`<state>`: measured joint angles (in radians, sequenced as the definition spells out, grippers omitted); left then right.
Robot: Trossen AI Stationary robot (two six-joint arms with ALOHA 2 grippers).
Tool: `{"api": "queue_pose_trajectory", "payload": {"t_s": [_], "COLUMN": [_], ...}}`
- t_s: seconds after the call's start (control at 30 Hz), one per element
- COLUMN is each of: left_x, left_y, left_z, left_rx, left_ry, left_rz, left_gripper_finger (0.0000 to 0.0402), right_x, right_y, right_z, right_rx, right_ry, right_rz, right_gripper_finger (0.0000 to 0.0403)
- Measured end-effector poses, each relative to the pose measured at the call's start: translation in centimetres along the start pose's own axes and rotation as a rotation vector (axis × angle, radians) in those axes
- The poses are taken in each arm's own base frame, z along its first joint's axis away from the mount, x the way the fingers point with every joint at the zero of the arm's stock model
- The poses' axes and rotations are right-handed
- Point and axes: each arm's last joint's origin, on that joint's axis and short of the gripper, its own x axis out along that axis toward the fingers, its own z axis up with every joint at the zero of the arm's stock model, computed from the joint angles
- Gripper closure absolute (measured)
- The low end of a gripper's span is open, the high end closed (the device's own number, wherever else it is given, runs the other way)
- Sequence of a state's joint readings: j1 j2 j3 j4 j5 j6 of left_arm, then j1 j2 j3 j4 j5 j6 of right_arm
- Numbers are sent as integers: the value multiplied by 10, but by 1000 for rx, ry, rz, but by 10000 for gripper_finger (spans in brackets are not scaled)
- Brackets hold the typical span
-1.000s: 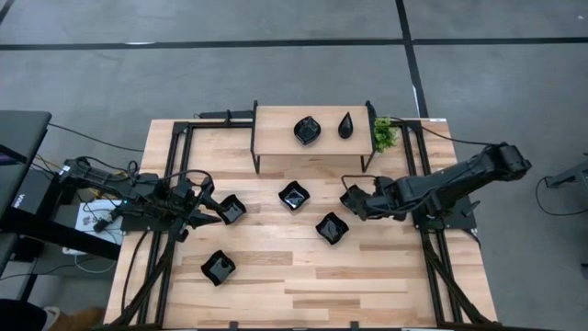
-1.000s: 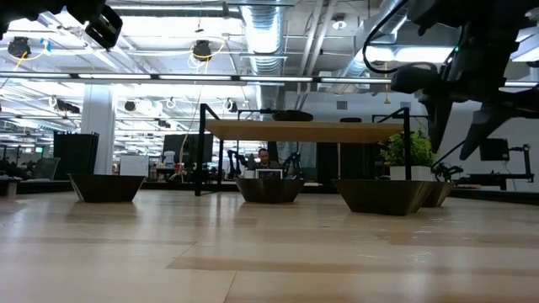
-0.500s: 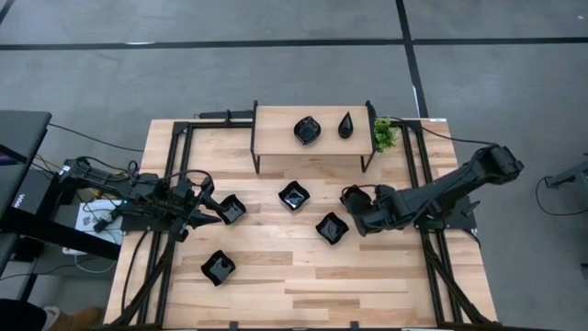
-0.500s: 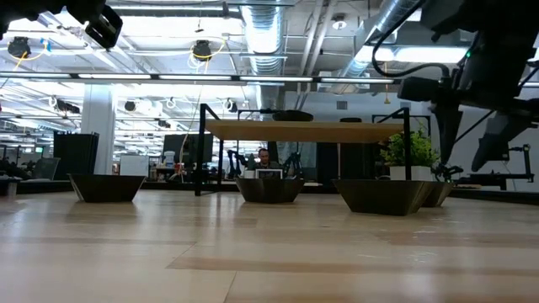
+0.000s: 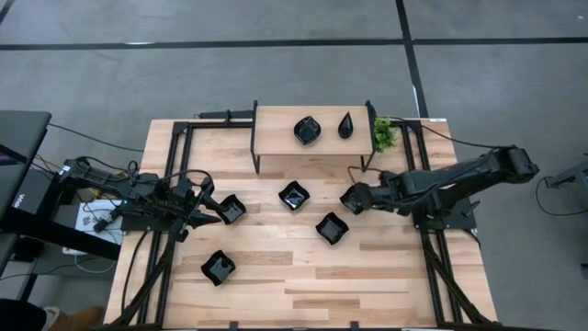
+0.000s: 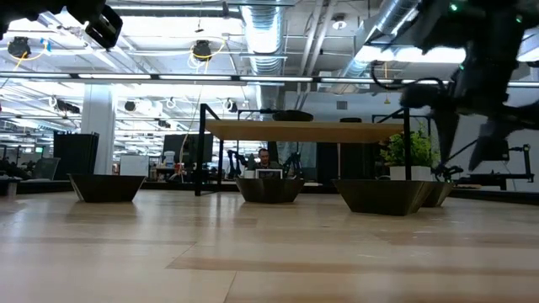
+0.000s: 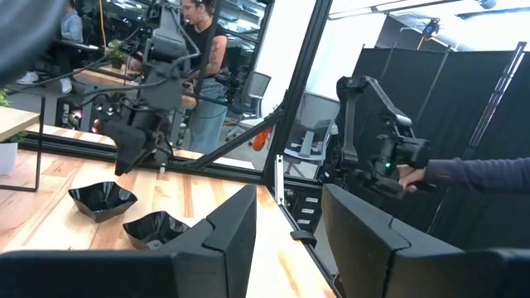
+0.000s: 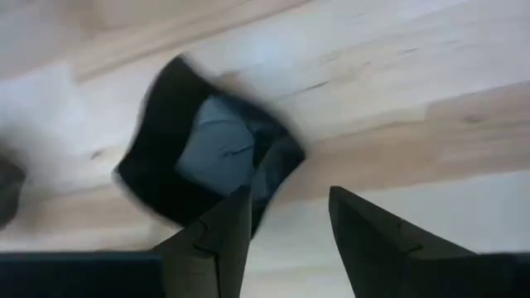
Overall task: Pick & Place Mini shaped plates
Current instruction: Put the distorted square plate on the shelf
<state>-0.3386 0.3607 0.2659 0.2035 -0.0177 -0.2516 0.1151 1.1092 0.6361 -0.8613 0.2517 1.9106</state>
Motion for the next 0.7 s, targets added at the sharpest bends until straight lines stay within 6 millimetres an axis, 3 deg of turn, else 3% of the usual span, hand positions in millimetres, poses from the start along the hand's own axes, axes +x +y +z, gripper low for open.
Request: {"api": "queue_pose_trajectory", "payload": {"t_s": [0.3,0.7], "left_x": [0,0], "left_y": [0,0], "left_z": [0,1], "left_rx": [0,0], "left_ry": [-5,-13], "left_rz": [-2,-3], "left_gripper_finger": [261,261], "right_x": [-2,27], "right_y": [-8,-3], "right_z": [5,-22], "right_rx": [83,43], "right_ry": [10,45], "right_rz": [212,78], "right_gripper_finger": [245,245]}}
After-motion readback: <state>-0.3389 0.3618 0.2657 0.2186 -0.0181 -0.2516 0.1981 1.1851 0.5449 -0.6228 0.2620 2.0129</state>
